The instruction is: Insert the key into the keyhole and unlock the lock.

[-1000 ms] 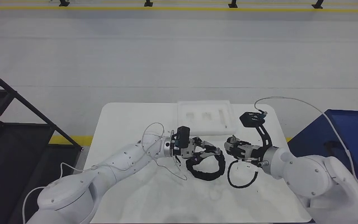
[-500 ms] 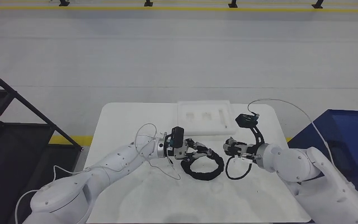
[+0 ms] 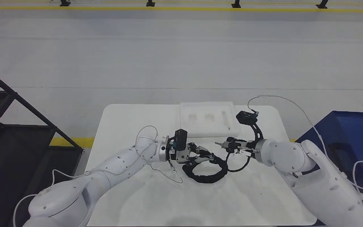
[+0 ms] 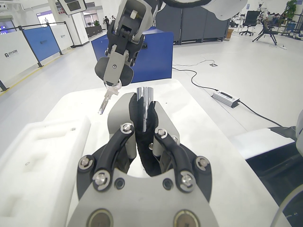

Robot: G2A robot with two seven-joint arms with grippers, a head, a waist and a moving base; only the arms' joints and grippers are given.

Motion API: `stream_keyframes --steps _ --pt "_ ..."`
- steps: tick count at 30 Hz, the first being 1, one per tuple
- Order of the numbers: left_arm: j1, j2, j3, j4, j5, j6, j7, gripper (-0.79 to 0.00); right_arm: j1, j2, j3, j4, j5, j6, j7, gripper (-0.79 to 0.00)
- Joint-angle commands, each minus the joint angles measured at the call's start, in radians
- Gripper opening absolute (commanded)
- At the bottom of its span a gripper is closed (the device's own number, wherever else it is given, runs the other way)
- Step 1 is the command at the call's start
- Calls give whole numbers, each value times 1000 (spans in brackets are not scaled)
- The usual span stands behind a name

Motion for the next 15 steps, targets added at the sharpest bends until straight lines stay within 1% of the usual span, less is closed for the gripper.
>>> stream_keyframes --steps 1,8,12,15 --pt "2 0 -3 1 -1 -2 -2 -785 3 -2 -1 6 1 -1 2 -785" --pt "2 3 -19 26 4 -7 -7 -785 10 -2 27 -16 8 7 28 -785" --pt "-1 5 -25 28 40 18 18 -785 5 8 68 -49 8 13 100 -785" --pt "-2 7 -22 26 69 41 41 -785 3 18 102 -92 2 20 178 -785"
